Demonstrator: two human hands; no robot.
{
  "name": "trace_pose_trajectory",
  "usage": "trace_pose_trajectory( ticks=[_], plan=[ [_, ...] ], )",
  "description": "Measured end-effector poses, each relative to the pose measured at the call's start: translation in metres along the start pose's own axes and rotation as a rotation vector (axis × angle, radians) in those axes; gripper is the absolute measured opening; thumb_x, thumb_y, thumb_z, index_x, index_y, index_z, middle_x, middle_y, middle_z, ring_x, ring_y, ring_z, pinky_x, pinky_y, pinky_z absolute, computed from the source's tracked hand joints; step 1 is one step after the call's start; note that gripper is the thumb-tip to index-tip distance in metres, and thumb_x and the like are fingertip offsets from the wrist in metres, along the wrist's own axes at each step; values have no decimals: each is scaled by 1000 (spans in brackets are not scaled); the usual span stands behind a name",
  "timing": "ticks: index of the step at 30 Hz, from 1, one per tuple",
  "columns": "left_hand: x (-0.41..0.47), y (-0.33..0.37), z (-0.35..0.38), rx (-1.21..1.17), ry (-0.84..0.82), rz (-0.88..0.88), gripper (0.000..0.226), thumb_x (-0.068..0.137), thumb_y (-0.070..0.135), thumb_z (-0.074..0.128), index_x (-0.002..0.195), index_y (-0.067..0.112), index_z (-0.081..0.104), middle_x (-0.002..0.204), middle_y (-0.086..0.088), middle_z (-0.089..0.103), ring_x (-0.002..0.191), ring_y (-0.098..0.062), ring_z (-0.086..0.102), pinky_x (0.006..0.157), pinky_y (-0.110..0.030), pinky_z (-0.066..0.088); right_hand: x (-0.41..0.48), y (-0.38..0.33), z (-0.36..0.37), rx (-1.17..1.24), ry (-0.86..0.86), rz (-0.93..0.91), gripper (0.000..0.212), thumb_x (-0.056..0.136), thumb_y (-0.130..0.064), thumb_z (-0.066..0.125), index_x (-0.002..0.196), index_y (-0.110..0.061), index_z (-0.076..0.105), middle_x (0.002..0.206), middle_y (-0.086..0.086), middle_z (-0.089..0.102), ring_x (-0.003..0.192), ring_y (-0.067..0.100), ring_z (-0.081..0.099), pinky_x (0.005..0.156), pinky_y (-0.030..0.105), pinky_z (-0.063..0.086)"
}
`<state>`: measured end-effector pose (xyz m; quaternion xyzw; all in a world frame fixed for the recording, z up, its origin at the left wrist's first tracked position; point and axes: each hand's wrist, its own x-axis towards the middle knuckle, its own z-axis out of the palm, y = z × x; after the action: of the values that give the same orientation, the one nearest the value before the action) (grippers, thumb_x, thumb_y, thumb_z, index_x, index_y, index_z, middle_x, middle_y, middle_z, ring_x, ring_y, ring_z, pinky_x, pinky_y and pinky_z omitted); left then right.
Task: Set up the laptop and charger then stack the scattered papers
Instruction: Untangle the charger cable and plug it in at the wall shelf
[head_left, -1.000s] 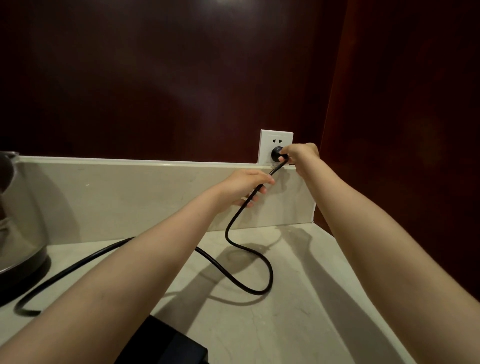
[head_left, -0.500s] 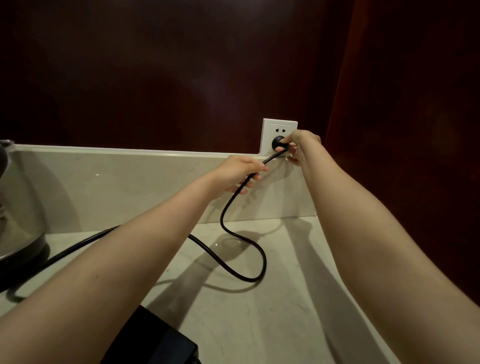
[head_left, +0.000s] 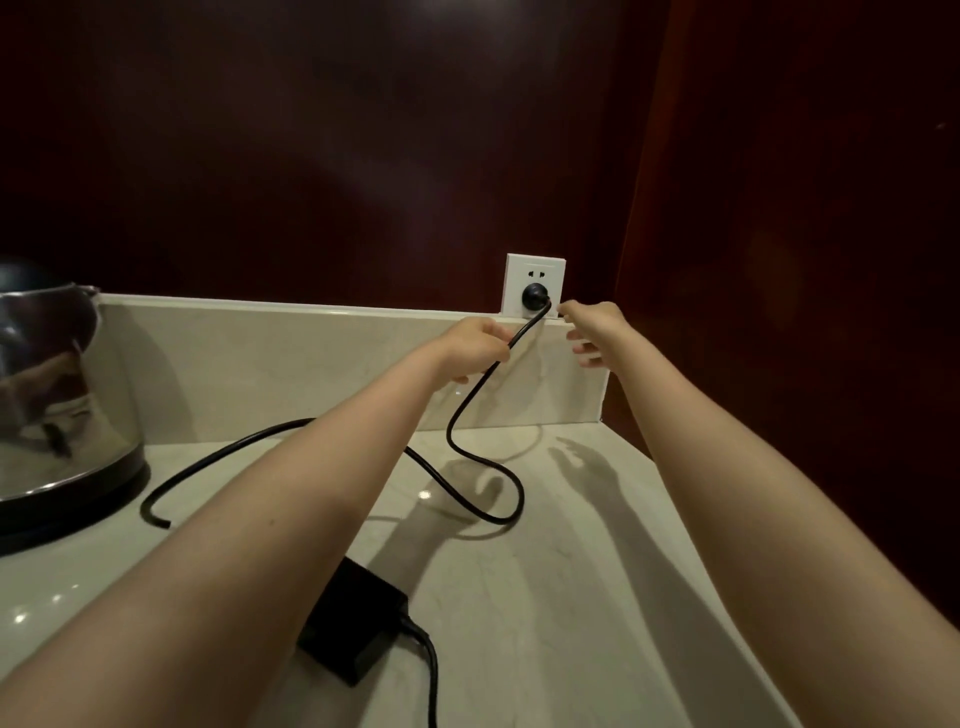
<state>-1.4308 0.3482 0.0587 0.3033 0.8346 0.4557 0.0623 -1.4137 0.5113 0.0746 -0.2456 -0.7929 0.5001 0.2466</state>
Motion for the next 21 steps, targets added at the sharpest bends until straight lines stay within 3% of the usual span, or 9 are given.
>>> trace_pose_trajectory(
  ticks=[5, 8, 13, 18, 21],
  plan=[
    [-24, 10, 1, 85, -32, 45, 37, 91, 12, 49, 128, 17, 51, 128, -8, 52, 107, -21, 49, 81, -28, 36, -40, 9, -20, -256, -10, -81, 44, 92, -30, 52, 129, -5, 53, 122, 11, 55, 100, 25, 53, 78, 35, 44],
    [-41, 15, 6, 169, -66, 110, 39, 90, 9, 51, 129, 14, 51, 133, -10, 50, 123, -23, 47, 92, -26, 36, -72, 16, -30, -459, 9, -143, 39, 93, -24, 51, 125, -3, 57, 124, 14, 58, 103, 24, 54, 70, 29, 42],
    [-73, 25, 15, 514, -148, 220, 46, 93, 16, 47, 138, 17, 40, 142, -10, 41, 132, -25, 38, 105, -32, 34, -126, 23, -45, -653, 34, -143, 33, 92, -20, 50, 119, -3, 60, 124, 13, 60, 114, 27, 54, 98, 36, 44],
    [-103, 21, 26, 947, -139, 413, 51, 92, 19, 45, 141, 23, 33, 141, -8, 38, 129, -30, 37, 103, -40, 31, -175, 34, -57, -873, 90, -116, 42, 93, -24, 47, 134, -12, 48, 137, 10, 50, 126, 29, 45, 104, 41, 40],
    [-120, 20, 33, 1065, -131, 524, 51, 92, 20, 44, 142, 24, 32, 142, -8, 37, 130, -30, 36, 104, -40, 29, -205, 41, -62, -980, 95, -58, 46, 94, -26, 46, 138, -16, 43, 141, 9, 44, 129, 29, 42, 104, 41, 39]
  ],
)
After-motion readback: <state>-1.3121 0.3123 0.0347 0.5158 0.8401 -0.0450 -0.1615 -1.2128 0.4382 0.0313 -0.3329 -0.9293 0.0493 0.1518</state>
